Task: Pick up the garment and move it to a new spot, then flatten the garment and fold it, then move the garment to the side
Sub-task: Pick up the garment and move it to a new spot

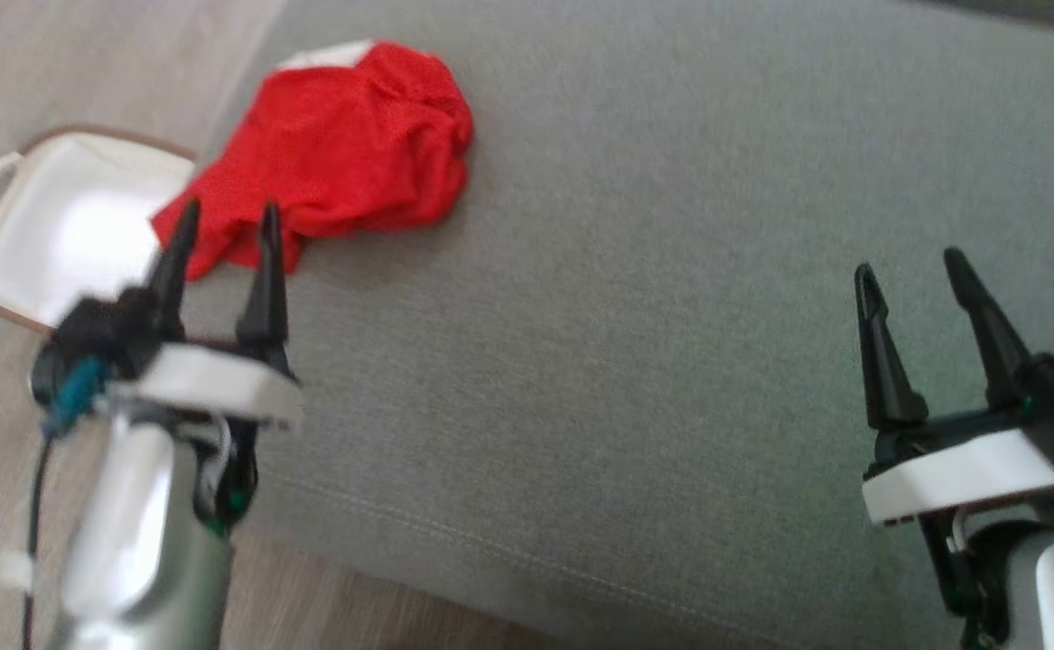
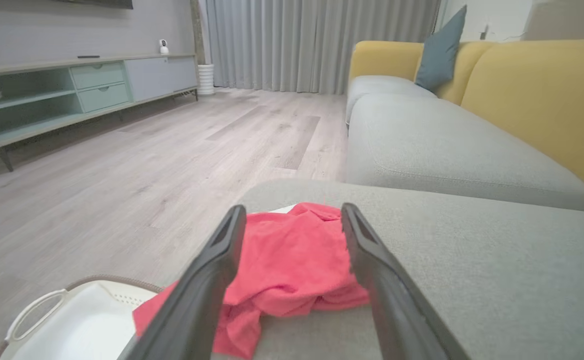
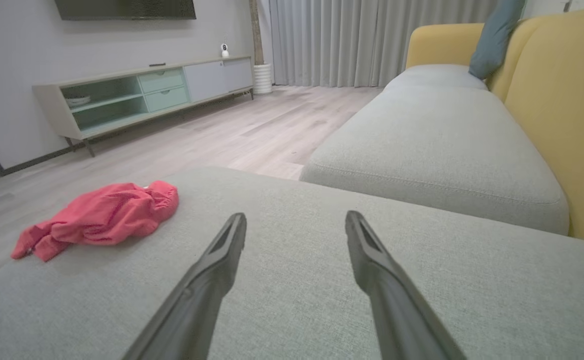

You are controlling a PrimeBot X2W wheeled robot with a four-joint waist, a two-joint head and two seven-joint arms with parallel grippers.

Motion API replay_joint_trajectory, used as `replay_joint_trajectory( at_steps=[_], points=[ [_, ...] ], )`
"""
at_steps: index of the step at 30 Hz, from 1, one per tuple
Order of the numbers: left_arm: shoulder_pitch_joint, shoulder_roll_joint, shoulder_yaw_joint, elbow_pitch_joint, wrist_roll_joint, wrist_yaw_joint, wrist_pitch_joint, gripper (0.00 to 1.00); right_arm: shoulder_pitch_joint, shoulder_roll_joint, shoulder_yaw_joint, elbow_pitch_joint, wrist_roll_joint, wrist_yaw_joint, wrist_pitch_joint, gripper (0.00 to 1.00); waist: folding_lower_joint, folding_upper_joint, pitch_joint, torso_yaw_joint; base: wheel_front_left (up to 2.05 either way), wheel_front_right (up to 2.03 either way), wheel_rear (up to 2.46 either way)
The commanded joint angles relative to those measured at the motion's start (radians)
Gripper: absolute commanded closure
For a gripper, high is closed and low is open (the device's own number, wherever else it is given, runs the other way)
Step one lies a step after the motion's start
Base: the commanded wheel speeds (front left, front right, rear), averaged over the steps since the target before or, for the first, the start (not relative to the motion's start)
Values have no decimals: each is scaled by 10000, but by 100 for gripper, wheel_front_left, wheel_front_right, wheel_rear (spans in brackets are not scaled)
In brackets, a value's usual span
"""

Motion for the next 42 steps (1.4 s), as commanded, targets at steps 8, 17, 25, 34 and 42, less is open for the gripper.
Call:
replay_joint_trajectory(
  at_steps=[8, 17, 25, 34, 42],
  points=[
    [-3051, 606, 500, 3187, -725, -500, 240, 0, -911, -279, 246, -708, -212, 39, 244, 0, -3, 0, 2181, -1035, 0, 0, 0],
    [-5206, 1220, -25, 6952, -1346, -663, 2178, 0, -1151, -305, 241, -555, -139, 39, 149, 0, -3, 0, 2424, -1465, 0, 0, 0],
    [-5564, 1503, -493, 7579, -1306, -674, 640, 100, -1023, -239, 145, -383, -18, 39, -19, 0, -3, 0, 1818, -1469, 0, 0, 0],
    [-4678, 1964, -117, 5326, -950, -365, -69, 100, -621, -138, 72, -140, 248, 39, -307, 0, -3, 0, 199, -1540, 0, 0, 0],
    [-2409, 2070, -44, 1545, -433, 117, -64, 100, 60, -57, 36, 3, 643, 39, -547, 0, -3, 0, -1160, -2182, 0, 0, 0]
  ],
)
